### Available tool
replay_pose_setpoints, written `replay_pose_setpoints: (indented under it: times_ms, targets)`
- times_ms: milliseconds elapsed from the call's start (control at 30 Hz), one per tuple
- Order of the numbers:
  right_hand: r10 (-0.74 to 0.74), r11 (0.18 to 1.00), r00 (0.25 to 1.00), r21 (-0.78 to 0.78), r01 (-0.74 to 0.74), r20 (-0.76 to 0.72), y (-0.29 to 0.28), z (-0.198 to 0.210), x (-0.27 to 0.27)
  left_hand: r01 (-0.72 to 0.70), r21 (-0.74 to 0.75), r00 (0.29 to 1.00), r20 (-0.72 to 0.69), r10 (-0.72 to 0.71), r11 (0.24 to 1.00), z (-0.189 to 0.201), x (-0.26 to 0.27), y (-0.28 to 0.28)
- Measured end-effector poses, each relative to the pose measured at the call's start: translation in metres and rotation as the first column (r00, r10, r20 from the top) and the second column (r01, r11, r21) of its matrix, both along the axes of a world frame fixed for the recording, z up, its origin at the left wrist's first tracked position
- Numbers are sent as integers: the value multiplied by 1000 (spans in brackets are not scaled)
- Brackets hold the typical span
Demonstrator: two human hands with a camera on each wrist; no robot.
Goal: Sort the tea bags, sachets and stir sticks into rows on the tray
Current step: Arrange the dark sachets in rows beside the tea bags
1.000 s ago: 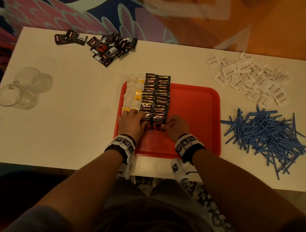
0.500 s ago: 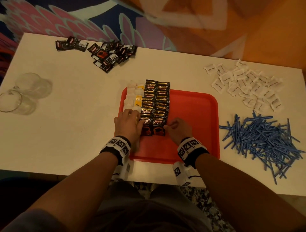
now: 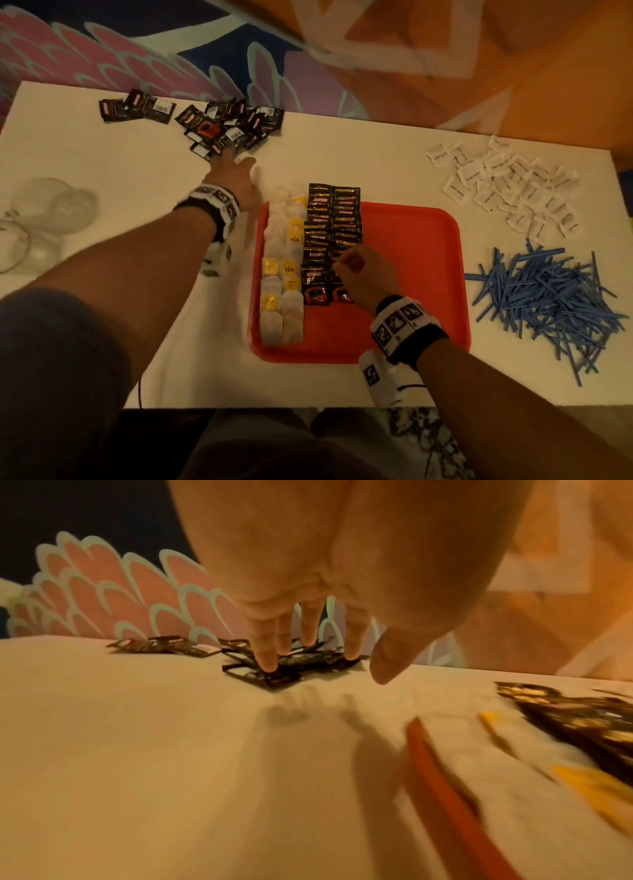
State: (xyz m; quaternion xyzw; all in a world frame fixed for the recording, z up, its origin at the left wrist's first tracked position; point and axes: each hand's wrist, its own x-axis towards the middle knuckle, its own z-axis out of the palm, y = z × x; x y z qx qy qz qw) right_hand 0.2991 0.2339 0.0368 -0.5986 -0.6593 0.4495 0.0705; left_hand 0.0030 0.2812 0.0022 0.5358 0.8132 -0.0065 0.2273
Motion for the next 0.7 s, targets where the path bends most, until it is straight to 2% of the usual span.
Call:
replay_pose_setpoints:
  times_ms: [133,300,433,600,700]
  targets:
    - [-18,1000,1000,-1,18,-8,-7,-4,-9,-6,-73,998,-58,1,997,-9,-44,34]
    - [5,1000,999,13,-5,40,-15,-9,-25,51,-262,999,19,-47,964,-22,-72,40]
    - [44,999,998,-32,-42,39,-18,-10,-55,105,-259,994,40,-98,960,-23,-65,10]
    - [139,987,990,-86,-136,27,-12,-12,-103,112,-248,993,51,-103,962,-22,-43,-59]
    - [195,975,980,-114,-188,47,-8,-15,-131,140,-173,990,36,-136,975,-29,-37,-103]
